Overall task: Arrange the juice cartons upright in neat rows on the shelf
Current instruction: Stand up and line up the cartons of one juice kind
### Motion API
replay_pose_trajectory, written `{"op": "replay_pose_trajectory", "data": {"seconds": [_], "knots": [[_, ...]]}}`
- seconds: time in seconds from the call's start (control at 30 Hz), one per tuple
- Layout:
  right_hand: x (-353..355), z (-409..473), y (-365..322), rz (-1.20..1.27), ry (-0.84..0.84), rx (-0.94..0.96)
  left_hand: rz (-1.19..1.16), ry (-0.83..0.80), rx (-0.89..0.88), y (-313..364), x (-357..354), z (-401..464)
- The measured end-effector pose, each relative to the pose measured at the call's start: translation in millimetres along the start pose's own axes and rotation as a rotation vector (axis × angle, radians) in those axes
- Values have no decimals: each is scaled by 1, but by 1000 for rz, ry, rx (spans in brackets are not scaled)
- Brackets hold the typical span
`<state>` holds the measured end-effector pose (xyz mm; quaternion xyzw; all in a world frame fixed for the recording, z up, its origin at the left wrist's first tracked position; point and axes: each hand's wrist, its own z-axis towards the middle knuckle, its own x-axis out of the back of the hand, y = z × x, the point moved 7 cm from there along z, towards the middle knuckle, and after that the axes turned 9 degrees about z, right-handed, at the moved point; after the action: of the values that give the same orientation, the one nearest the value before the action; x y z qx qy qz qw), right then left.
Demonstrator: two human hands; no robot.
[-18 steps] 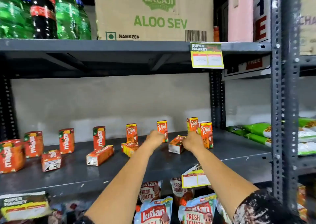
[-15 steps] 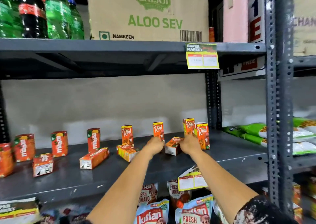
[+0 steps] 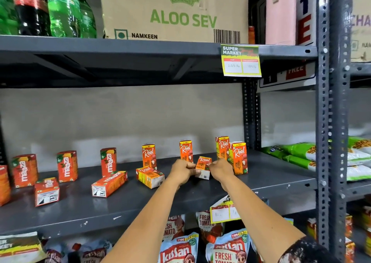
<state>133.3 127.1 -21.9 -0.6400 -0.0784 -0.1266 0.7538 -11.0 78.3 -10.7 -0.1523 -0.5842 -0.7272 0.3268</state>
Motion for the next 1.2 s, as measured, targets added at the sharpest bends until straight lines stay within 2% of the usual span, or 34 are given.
{"op": "replay_pose_trajectory", "data": {"seconds": [0.1,0.17,0.27,0.43,0.57,1.03,1.2], "knots": [[3,-4,-2,181,9,37,-30,57,-42,5,-1,-2],[3,-7,-3,388,-38,37,-59,114,-58,6,0,-4],[2,-16,-10,669,-131,56,-243,167,-63,6,7,-5],[2,-25,-33,827,-216,196,-510,207,-58,7,26,-6],[-4,-31,-38,850,-271,239,-540,233,-41,4,35,-9],[-9,-34,-40,807,-310,251,-482,238,-36,6,43,-19],[-17,-33,-40,633,-443,242,-289,234,-71,9,44,-24]]}}
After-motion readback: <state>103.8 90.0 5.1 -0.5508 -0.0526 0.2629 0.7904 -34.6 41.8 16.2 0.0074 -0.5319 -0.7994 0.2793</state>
